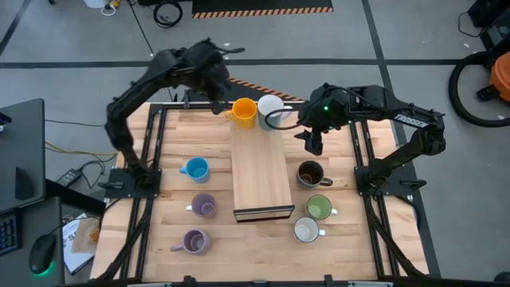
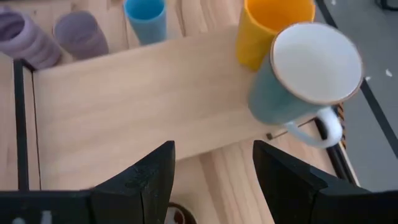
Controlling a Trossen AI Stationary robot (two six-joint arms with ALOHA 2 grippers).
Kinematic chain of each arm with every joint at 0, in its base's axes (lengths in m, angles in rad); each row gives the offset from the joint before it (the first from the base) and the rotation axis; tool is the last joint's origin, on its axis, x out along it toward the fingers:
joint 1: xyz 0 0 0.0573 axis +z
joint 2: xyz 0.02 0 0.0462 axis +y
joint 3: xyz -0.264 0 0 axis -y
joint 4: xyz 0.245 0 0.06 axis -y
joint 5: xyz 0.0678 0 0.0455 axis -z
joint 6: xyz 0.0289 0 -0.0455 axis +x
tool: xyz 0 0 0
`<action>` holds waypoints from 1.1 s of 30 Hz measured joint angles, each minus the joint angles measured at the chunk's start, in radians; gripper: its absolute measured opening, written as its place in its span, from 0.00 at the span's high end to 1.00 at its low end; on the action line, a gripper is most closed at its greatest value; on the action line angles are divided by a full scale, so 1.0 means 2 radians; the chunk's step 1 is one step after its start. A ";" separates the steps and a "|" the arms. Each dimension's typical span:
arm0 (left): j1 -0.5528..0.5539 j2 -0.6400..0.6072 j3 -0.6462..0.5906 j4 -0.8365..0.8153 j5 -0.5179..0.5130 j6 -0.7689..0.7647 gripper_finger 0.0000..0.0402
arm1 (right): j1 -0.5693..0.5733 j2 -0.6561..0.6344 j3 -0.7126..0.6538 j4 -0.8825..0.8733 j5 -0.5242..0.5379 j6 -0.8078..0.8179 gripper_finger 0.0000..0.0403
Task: Place coffee mugs
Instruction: Put the blue brown mug on the shelf
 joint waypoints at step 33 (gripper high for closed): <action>-0.219 -0.172 -0.266 0.332 -0.023 -0.058 0.73 | 0.069 0.001 -0.124 -0.005 -0.055 0.051 0.45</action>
